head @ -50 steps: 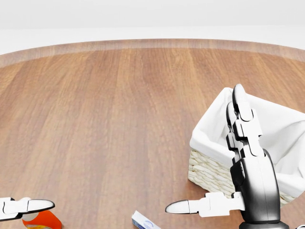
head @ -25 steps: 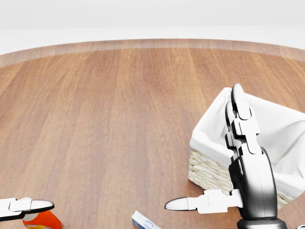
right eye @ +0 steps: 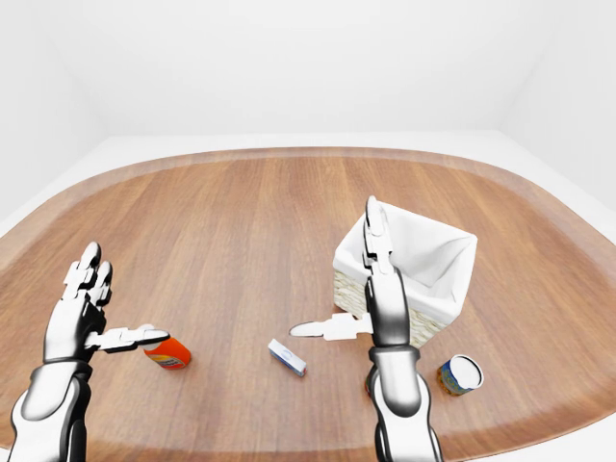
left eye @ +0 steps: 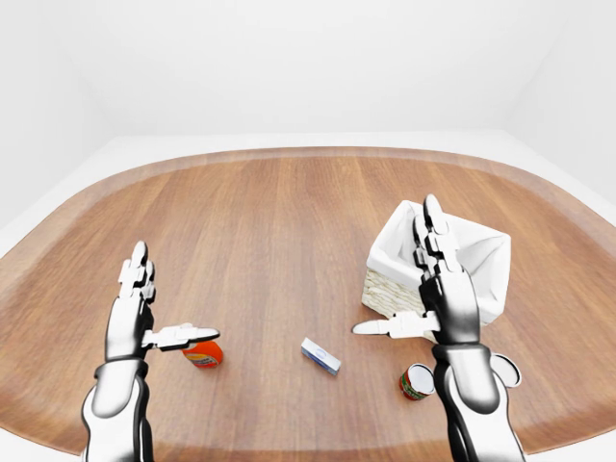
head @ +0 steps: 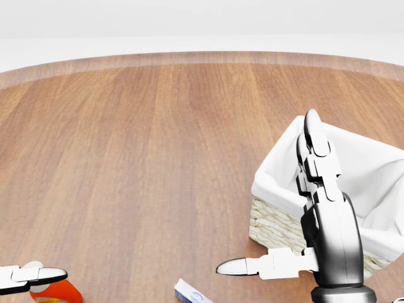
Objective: Pick up the ketchup, and put it in the basket.
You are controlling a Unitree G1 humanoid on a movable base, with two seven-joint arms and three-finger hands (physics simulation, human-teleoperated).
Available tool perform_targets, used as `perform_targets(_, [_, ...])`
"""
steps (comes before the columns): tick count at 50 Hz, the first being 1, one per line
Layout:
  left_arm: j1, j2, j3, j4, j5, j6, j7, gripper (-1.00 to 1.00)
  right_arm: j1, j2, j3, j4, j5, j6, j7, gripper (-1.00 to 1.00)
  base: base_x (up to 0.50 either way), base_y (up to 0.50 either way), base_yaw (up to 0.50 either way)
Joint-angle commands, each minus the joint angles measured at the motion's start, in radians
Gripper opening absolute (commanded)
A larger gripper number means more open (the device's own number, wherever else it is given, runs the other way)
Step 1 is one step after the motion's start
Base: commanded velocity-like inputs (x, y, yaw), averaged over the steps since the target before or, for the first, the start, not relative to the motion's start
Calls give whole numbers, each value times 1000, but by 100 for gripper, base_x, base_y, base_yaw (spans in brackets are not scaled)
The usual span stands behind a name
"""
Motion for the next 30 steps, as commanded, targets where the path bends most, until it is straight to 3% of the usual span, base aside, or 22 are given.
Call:
perform_targets(1, [-2, 6, 1, 33, 7, -25, 9, 100, -3, -2, -9, 5, 5, 0, 4, 100, 0, 0, 0])
perform_targets(4, [2, 3, -6, 57, 11, -44, 12, 100, -3, 0, -18, 8, 9, 0, 4, 100, 0, 0, 0])
perform_targets(14, [10, 1, -11, 115, 5, -44, 18, 100, 9, 0, -7, -5, 3, 0, 3, 100, 0, 0, 0])
perform_targets(19, [-21, 15, -42, 276, 12, -44, 55, 100, 6, 0, -8, 7, 3, 0, 1, 100, 0, 0, 0])
perform_targets(30, [-46, 52, -66, 448, -3, -44, 101, 100, 9, 0, 1, -1, -2, 0, -1, 100, 0, 0, 0])
